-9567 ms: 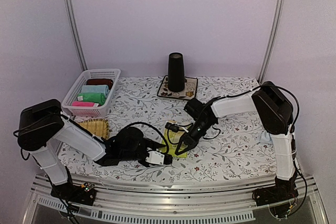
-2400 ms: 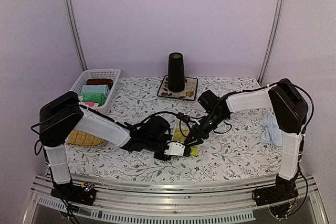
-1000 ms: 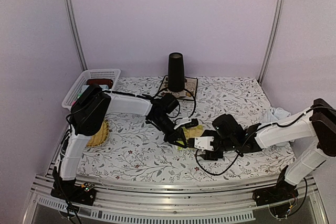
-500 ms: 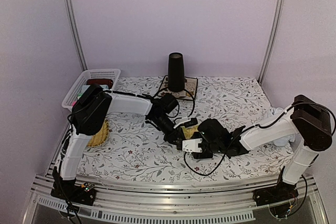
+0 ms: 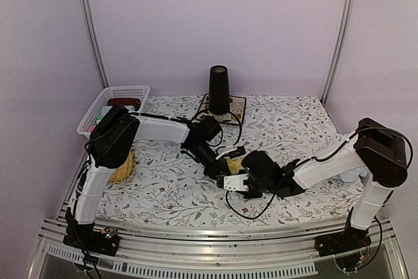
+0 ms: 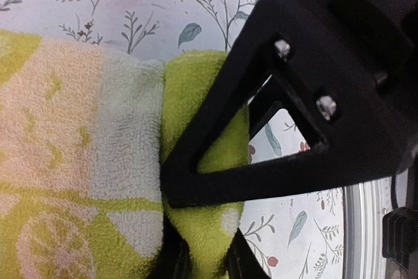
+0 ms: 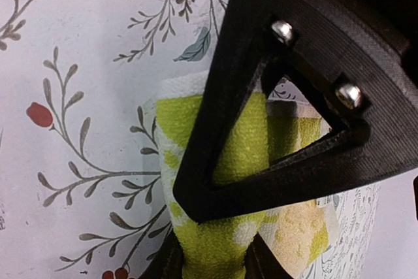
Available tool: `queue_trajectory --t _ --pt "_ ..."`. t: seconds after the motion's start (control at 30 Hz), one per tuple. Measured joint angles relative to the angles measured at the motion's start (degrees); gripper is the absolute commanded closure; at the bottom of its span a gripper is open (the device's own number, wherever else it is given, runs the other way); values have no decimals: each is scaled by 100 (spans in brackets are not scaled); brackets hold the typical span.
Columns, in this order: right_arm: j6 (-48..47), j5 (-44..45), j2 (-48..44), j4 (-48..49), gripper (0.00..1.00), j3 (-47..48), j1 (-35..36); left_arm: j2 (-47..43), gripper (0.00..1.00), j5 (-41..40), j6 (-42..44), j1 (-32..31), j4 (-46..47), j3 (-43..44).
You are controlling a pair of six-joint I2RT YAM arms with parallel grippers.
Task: Roll the towels
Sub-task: Roll the towel at the center of the board.
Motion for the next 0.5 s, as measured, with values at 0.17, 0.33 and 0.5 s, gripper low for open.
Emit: queue_trajectory --t 0.17,0.33,0.5 --pt "125 22 39 -48 87 26 22 -22 59 22 20 2 39 -48" --pt "269 -33 37 -120 91 28 22 -240 35 -68 55 2 149 -293" --pt "468 -332 -17 -299 91 83 -61 -782 22 -546 109 15 282 -861"
